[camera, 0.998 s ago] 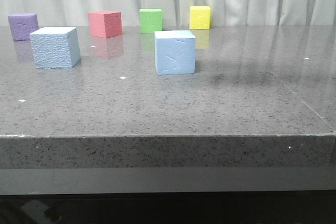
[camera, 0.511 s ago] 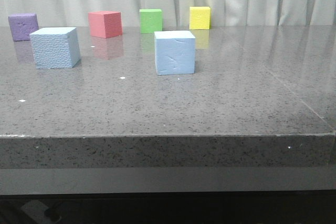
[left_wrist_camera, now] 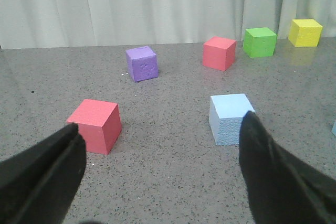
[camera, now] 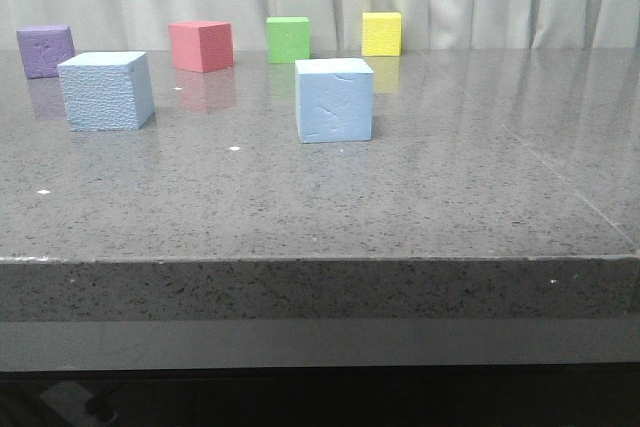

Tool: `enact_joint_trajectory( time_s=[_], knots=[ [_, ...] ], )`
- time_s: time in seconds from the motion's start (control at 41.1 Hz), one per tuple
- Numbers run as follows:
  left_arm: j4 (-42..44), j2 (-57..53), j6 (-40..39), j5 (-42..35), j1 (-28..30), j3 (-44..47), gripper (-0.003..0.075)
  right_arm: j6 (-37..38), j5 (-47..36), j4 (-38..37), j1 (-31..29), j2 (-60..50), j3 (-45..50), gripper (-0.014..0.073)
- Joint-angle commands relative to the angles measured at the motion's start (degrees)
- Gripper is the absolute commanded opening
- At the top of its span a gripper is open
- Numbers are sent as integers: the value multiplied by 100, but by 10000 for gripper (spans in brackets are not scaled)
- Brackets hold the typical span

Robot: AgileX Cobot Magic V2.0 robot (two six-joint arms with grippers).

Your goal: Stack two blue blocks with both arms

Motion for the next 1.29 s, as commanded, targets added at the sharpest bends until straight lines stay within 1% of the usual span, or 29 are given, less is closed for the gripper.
enact_joint_trajectory(
  time_s=[0.0,0.146,0.365,0.487,0.56,0.608,0.706,0.9,1.022,1.265],
  knots=[
    [20,96,-23,-589,13,-182,586,-38,-404,54,-38,2,-150,665],
    [-56,96,-23,-744,13,-182,586,-38,-399,54,-38,2,-150,665],
    [-158,96,-23,-1317,13,-182,586,-38,-399,54,-38,2,-150,665],
    [-90,135,-23,-1440,13,-204,586,-38,-399,54,-38,2,-150,665],
    [64,313,-23,-1249,13,-391,589,-38,-399,54,-38,2,-150,665],
    [90,498,-23,-976,13,-578,589,-38,-399,54,-38,2,-150,665],
    [90,863,-23,-810,-186,-912,589,-38,-399,54,-38,2,-150,665],
    [342,1809,-9,-575,-1030,-1513,589,-38,-399,54,-38,2,-150,665],
    [524,2512,-9,-347,-1360,-1876,589,-38,-399,54,-38,2,-150,665],
    [531,4152,-116,152,-1427,-2892,589,-38,-399,54,-38,2,-150,665]
  ],
)
